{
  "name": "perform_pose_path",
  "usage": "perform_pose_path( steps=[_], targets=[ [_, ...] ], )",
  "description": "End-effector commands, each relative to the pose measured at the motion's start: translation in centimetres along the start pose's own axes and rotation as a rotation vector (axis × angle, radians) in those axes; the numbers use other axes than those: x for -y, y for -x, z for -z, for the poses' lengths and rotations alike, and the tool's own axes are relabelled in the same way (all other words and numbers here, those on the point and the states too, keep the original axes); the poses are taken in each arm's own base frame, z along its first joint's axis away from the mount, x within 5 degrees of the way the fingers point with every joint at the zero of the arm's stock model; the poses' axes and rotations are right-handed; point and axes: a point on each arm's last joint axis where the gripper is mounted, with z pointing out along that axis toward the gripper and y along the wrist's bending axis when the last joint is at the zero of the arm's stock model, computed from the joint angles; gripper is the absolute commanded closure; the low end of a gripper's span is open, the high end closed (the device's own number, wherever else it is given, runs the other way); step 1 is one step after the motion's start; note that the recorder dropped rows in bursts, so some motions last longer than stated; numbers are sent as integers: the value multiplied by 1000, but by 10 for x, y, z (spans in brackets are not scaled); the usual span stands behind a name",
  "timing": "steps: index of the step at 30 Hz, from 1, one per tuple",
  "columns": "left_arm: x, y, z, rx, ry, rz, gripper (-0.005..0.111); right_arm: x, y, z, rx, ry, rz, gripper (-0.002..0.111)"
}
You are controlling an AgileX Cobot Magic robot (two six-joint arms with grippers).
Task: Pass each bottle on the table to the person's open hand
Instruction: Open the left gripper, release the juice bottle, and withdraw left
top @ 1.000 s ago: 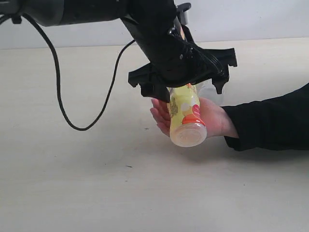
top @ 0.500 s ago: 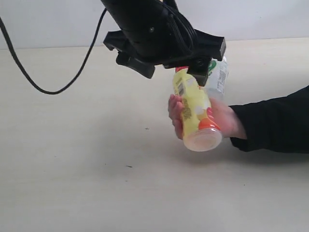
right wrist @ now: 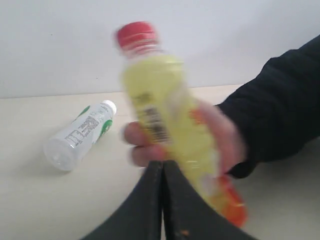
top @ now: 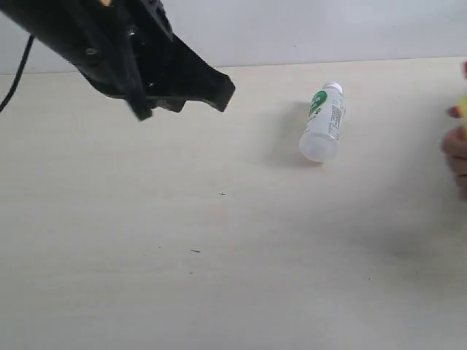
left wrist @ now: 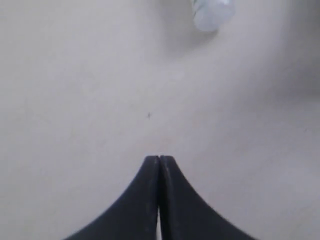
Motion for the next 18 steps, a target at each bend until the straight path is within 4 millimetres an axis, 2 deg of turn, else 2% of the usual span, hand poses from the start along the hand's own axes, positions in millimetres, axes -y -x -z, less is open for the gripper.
perform_pose_path(
  steps=[1, 7, 12, 15, 18],
  targets=[
    [-10, -31, 29, 310, -95, 4, 106, 0, -1, 0, 7, -5, -1, 108],
    [-25, -106, 53, 602, -214, -38, 106, 0, -1, 0, 7, -5, -1, 108],
    [-33, -169, 57, 817, -312, -58, 106, 0, -1, 0, 7, -5, -1, 108],
    [-37, -193, 58, 915, -354, -59, 106, 0, -1, 0, 7, -5, -1, 108],
    [-39, -209, 59, 975, -374, -59, 106, 0, -1, 0, 7, -5, -1, 108]
  ],
)
